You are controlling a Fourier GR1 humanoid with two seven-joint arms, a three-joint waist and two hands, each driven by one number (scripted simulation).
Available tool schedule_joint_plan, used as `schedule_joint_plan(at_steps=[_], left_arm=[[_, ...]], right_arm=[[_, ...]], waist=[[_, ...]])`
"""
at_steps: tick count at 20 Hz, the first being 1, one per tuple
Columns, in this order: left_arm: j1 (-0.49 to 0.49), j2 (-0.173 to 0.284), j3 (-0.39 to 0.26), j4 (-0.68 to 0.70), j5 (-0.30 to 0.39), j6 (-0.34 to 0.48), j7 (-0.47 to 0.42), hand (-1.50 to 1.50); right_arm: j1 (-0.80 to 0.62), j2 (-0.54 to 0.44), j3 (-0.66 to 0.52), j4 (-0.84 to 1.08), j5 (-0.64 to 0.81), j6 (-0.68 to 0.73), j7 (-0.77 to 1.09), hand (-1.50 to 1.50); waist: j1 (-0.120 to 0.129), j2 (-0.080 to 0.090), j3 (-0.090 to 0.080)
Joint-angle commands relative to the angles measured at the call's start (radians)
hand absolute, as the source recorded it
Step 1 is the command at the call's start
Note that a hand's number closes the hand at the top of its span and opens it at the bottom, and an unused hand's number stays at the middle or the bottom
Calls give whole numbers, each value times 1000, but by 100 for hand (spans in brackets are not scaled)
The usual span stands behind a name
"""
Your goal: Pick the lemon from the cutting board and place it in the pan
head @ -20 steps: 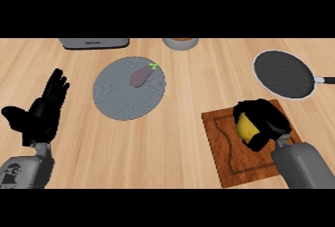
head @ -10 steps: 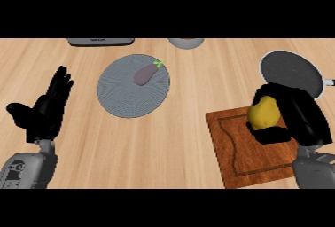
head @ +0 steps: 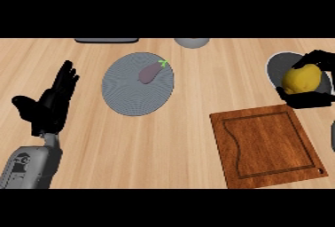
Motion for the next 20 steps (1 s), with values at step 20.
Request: schedule_joint_plan(at_steps=[20], left_arm=[[-53, -77, -73, -19, -27, -5, 1, 0]], right_arm=[[-327, -323, -204, 1082, 141, -485, -486, 150]], waist=[[97, 46, 10]])
